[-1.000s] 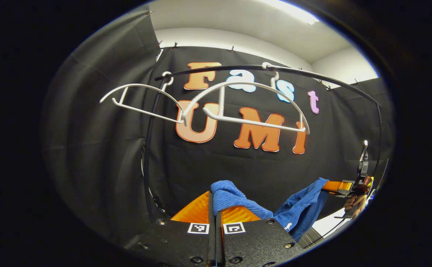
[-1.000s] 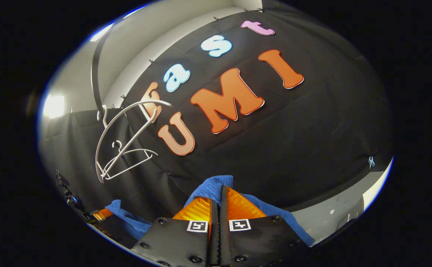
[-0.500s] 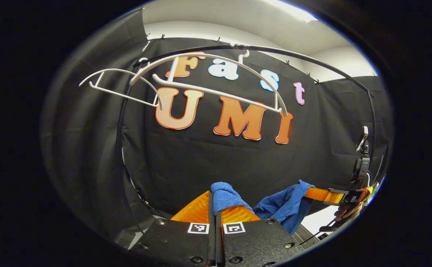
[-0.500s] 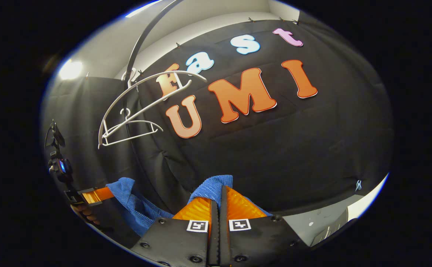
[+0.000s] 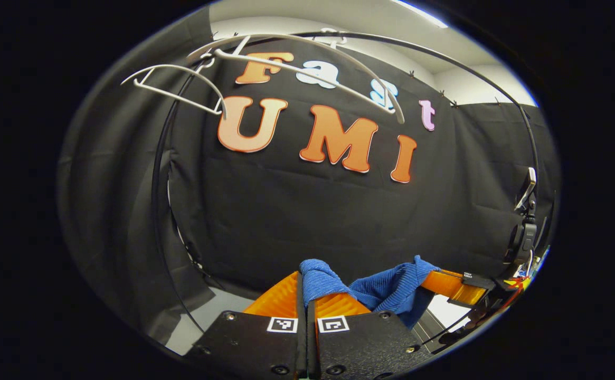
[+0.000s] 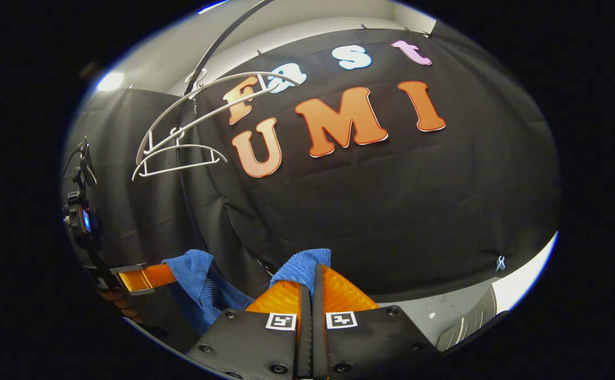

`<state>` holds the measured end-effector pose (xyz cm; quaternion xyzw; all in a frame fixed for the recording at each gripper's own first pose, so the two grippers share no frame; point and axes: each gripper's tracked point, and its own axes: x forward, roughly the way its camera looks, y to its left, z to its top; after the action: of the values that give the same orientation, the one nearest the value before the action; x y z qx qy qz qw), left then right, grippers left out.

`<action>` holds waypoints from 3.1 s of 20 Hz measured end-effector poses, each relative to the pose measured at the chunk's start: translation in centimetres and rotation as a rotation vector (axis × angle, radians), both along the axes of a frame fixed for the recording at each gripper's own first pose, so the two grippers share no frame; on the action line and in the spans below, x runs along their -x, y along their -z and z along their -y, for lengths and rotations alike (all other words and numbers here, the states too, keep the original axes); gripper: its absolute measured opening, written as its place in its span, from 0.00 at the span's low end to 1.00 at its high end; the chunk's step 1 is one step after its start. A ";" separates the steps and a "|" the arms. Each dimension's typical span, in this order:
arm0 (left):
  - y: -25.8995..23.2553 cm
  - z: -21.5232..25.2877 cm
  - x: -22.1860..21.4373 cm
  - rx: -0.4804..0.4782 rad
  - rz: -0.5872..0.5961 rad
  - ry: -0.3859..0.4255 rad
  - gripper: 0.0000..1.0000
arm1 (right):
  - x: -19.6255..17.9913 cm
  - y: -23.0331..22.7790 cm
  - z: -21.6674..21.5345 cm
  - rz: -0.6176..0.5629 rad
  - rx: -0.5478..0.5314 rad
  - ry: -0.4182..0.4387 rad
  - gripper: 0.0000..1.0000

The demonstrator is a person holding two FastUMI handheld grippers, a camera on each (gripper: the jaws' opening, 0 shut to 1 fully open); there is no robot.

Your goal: Grasp the clothes on the hanger with both hands and then place them into the laundry hamper below.

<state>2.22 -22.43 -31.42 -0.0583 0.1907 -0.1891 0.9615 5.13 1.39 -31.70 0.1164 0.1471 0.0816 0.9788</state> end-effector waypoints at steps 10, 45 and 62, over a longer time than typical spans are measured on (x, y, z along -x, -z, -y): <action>12.4 -1.3 3.7 -0.055 -0.237 -0.041 0.01 | 2.8 11.3 1.4 -0.189 -0.009 0.093 0.07; 36.2 -3.8 10.7 -0.269 -0.825 -0.095 0.17 | 6.1 37.7 2.0 -0.739 0.129 0.091 0.19; 26.8 -3.1 9.4 -0.263 -0.576 -0.084 0.96 | 6.5 27.8 2.8 -0.543 0.133 0.140 0.91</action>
<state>-7.14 -19.35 -58.23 0.0077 0.4752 -0.0988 0.8743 -1.42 -1.46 -59.46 0.0796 0.4006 -0.0299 0.9123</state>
